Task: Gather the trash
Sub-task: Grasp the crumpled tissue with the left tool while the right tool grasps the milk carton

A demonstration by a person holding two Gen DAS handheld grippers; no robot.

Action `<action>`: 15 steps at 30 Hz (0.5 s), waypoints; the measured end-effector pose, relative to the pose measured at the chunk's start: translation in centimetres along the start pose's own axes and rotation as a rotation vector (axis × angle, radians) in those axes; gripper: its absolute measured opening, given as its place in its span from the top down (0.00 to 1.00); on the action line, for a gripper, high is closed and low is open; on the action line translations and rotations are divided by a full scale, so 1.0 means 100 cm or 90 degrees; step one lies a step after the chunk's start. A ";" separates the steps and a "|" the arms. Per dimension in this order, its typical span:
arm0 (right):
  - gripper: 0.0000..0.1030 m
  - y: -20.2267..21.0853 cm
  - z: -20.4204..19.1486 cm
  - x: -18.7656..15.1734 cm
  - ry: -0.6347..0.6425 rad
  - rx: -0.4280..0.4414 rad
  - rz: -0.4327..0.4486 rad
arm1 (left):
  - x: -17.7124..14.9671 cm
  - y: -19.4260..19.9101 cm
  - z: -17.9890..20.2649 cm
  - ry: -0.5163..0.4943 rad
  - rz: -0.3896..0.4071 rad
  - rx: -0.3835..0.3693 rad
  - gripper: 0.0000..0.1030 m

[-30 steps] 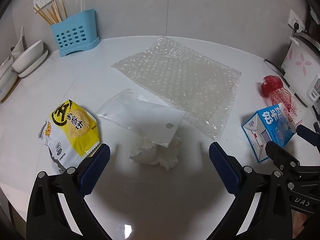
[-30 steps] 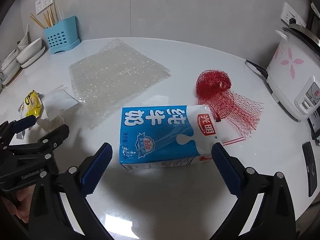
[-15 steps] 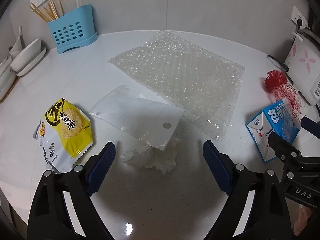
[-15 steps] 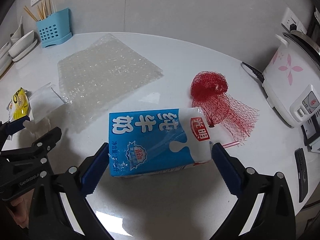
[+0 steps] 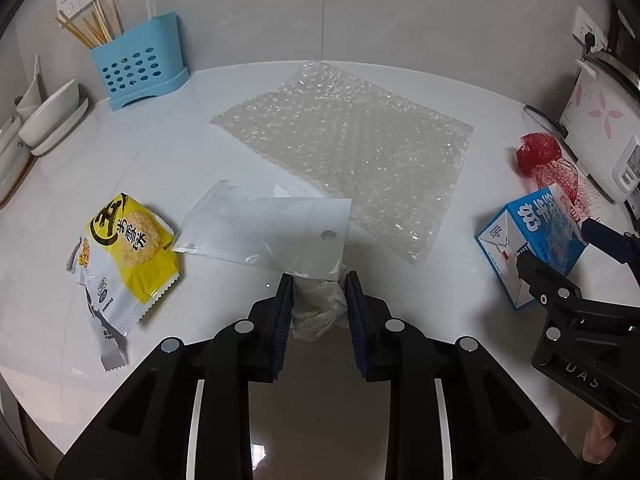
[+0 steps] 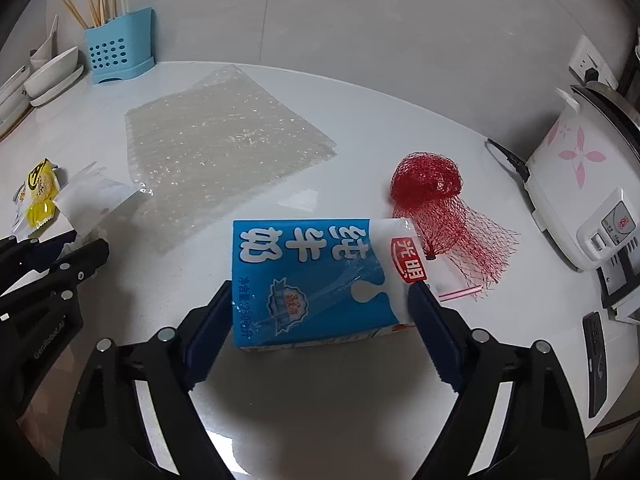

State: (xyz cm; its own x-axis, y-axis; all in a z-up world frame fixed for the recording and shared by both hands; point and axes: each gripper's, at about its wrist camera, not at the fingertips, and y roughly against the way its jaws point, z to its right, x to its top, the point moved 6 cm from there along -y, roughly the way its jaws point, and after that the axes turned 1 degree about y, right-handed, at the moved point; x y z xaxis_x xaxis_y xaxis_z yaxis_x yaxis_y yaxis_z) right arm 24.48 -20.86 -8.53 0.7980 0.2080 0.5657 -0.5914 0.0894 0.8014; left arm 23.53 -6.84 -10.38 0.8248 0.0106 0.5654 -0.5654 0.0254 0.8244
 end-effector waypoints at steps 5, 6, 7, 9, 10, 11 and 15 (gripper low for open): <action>0.26 0.003 -0.003 -0.001 0.007 -0.003 -0.001 | -0.003 0.006 -0.002 0.005 0.005 -0.001 0.75; 0.26 0.004 -0.003 -0.001 0.002 0.002 -0.005 | -0.003 0.007 -0.002 0.003 0.007 0.001 0.75; 0.24 0.007 -0.003 0.000 -0.003 0.011 -0.003 | -0.003 0.010 -0.002 0.002 0.011 0.000 0.75; 0.13 0.017 -0.002 0.003 -0.011 0.007 0.006 | -0.001 0.015 -0.002 0.002 0.019 -0.002 0.75; 0.10 0.022 0.001 0.005 -0.018 0.000 0.012 | -0.001 0.018 -0.002 0.002 0.023 -0.002 0.75; 0.10 0.025 0.003 0.007 -0.031 -0.002 0.009 | 0.000 0.020 -0.002 0.002 0.026 -0.002 0.75; 0.10 0.024 0.019 0.010 -0.150 0.030 -0.064 | 0.000 0.029 -0.003 0.000 0.038 -0.003 0.75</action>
State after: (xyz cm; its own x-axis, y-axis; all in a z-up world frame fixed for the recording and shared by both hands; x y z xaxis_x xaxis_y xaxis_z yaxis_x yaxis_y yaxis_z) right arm 24.14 -22.27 -5.68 0.8606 -0.0319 0.5083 -0.5065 0.0508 0.8607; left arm 21.90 -6.48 -7.98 0.7891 0.0121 0.6141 -0.6141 0.0295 0.7886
